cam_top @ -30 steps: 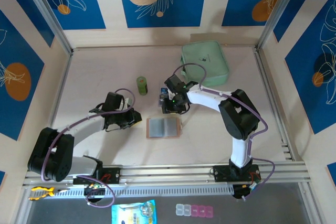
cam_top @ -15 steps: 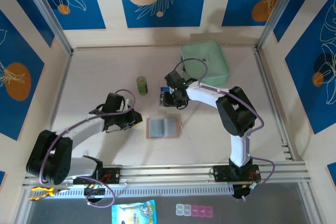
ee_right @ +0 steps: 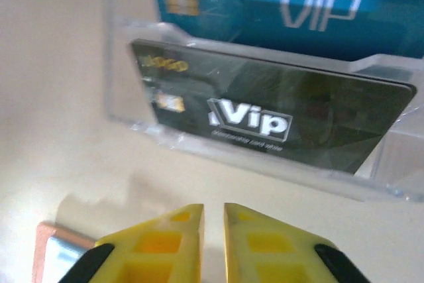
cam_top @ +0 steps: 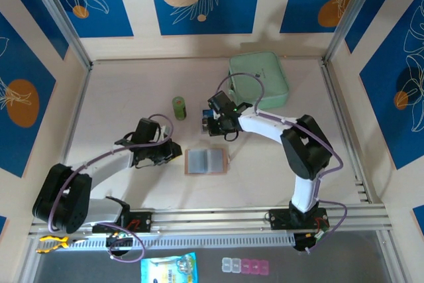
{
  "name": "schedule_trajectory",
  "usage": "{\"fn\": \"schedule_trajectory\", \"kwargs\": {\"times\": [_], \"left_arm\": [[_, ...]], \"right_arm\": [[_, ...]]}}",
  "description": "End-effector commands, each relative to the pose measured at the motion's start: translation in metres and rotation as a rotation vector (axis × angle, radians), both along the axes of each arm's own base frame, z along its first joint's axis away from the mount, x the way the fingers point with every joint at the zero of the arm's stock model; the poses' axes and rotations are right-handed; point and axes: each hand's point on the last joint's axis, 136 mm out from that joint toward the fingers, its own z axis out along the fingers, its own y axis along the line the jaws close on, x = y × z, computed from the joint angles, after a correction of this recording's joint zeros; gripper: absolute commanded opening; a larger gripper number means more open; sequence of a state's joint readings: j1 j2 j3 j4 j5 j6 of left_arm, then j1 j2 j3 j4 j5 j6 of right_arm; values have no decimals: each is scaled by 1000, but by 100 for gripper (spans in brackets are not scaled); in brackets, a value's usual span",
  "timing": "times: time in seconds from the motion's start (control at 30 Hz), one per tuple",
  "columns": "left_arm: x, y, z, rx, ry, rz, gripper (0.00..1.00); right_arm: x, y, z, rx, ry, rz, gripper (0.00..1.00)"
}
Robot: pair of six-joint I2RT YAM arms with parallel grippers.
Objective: Take the credit cards out of the card holder
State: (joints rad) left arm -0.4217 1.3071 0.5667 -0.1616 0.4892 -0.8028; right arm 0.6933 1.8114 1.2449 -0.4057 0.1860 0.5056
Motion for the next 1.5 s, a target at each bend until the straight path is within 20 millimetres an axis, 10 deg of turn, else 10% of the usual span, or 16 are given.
{"fn": "schedule_trajectory", "kwargs": {"times": [0.0,0.37,0.63,1.07,1.47], "left_arm": [[0,-4,-3,5,1,-8,17],[0,-8,-8,9,6,-12,17],[-2,-10,-11,11,9,-20,17],[-10,-23,-18,-5,24,-66,14],[-21,-17,-38,26,65,-73,7]], "right_arm": [[3,1,26,37,-82,15,14],[0,-21,55,199,-97,-130,0],[-21,-77,65,211,-148,-357,0],[-95,-25,44,355,188,-105,0],[-108,30,25,409,304,-5,12]]}}
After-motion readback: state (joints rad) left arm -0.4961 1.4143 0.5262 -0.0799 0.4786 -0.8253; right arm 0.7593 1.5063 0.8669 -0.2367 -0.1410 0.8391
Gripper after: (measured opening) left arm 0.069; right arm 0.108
